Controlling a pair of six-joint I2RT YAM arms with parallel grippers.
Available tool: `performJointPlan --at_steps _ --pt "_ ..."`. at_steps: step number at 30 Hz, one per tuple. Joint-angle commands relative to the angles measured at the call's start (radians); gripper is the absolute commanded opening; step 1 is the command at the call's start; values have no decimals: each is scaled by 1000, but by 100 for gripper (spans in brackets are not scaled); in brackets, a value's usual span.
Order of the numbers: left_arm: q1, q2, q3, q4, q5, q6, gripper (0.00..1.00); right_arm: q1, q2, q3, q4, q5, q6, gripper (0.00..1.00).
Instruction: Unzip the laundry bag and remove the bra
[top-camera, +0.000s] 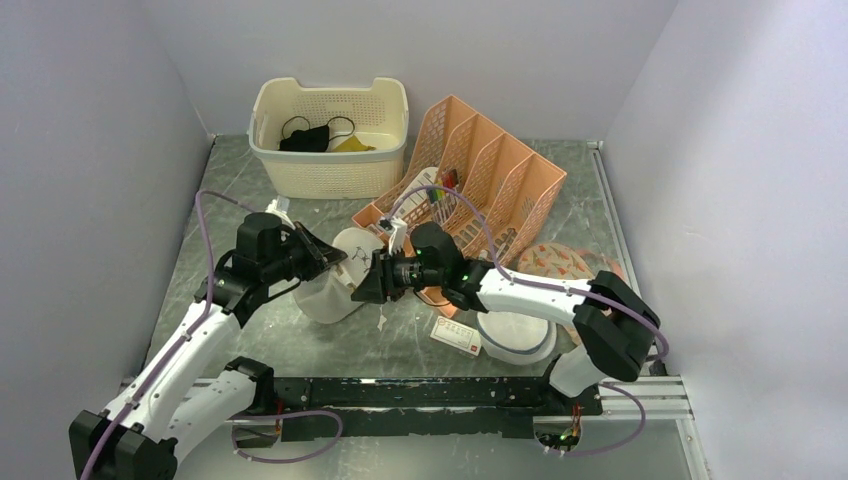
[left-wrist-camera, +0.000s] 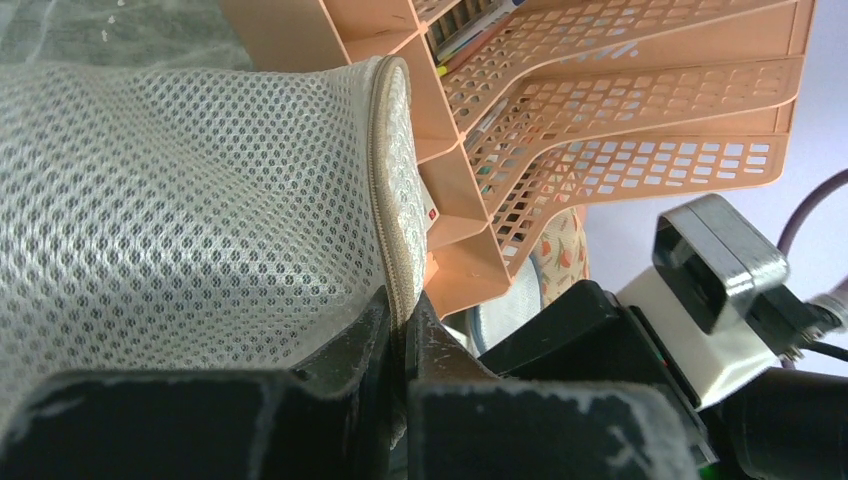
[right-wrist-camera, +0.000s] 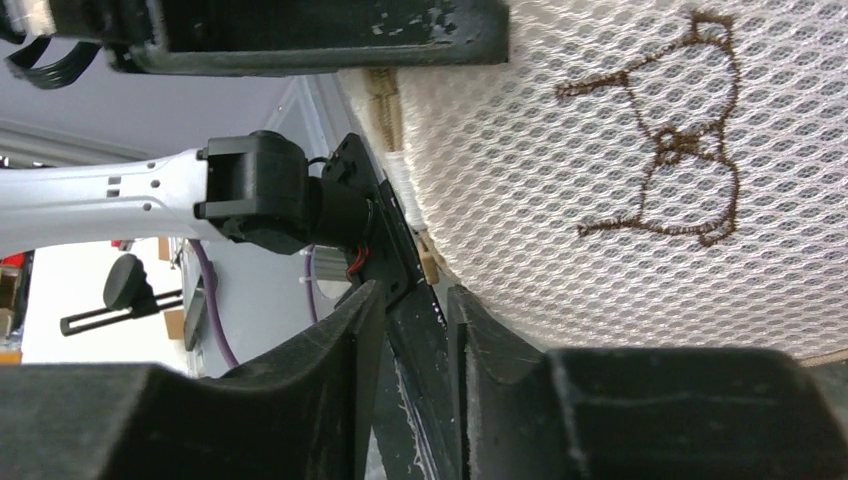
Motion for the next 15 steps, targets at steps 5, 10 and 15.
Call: performJointPlan --at_steps 5,10,15 --pt "-5 -25 -11 31 35 -10 7 4 44 20 95 8 41 17" --pt "-5 -17 -13 42 51 -11 7 5 42 13 106 28 56 20" --pt "-5 -20 -13 41 52 -11 7 5 34 4 123 63 66 22"
